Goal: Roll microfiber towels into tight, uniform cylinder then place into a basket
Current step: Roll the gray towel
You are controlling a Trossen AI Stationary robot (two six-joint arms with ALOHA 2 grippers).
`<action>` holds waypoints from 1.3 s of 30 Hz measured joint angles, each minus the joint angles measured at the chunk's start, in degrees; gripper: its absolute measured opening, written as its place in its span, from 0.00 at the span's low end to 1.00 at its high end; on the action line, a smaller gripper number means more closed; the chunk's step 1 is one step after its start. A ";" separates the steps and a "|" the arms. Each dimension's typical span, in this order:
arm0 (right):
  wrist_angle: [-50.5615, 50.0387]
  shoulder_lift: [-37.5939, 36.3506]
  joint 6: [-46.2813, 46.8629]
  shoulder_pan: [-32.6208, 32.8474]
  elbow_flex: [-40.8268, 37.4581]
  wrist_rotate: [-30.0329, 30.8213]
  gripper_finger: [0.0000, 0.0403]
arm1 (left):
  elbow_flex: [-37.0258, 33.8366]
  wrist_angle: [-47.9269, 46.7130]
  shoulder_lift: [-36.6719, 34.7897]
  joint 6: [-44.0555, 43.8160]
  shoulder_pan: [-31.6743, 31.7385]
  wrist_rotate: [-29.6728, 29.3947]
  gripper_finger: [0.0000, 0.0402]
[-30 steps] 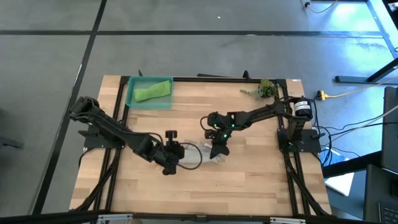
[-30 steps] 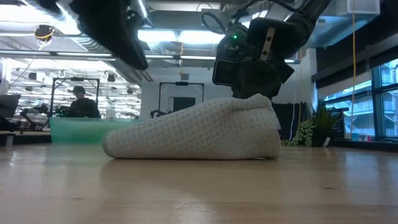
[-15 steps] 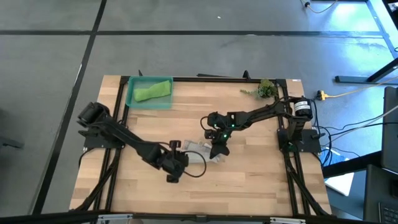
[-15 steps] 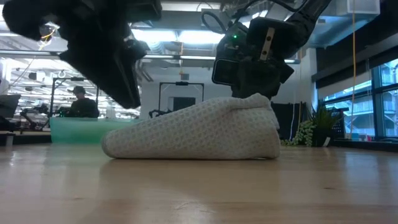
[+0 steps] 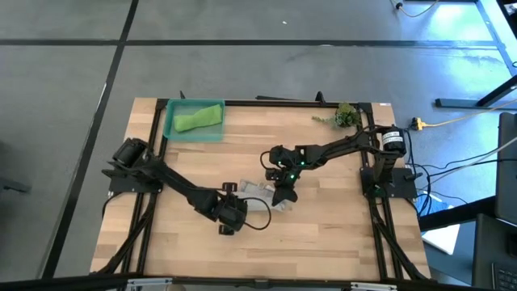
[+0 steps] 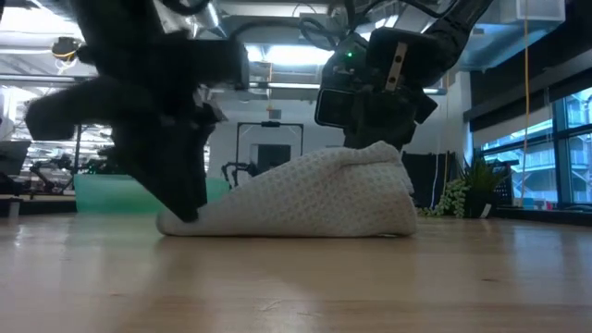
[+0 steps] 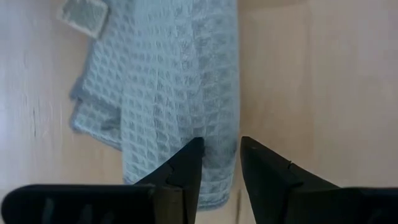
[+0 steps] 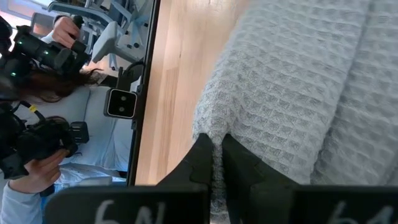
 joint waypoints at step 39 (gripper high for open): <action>-10.43 0.07 -2.09 0.04 0.00 15.74 0.04 | 0.04 -1.95 -8.24 10.15 12.52 18.89 0.00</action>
